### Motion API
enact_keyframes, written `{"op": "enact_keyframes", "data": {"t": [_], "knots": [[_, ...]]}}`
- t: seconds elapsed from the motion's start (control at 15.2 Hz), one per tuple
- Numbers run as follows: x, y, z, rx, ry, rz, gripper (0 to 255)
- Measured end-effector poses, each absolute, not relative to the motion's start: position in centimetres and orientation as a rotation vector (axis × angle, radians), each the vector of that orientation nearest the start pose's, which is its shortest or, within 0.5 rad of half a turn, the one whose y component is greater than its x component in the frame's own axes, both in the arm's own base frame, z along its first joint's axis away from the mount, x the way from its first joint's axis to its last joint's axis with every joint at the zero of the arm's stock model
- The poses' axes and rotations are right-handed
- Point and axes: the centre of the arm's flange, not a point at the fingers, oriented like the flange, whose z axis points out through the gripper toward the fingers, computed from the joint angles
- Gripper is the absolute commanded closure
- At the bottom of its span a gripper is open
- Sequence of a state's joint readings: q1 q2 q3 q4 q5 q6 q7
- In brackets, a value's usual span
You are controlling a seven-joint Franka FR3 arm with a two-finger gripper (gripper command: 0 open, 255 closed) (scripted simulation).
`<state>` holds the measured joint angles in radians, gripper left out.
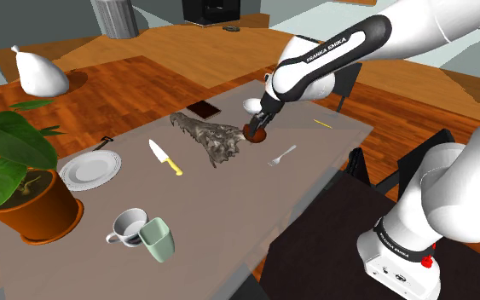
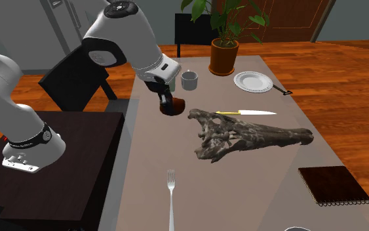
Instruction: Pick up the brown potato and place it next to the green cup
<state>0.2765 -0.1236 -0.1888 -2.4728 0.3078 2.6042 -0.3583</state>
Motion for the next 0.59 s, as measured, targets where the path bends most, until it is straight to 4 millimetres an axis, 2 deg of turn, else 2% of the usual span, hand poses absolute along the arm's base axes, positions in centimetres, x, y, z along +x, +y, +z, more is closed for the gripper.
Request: {"op": "enact_keyframes", "data": {"t": [0.2, 0.59], "knots": [[46.1, 6.9, 36.3, -2.923, -0.292, -0.406, 255], [42.6, 14.1, 36.0, -2.923, -0.292, -0.406, 255]]}}
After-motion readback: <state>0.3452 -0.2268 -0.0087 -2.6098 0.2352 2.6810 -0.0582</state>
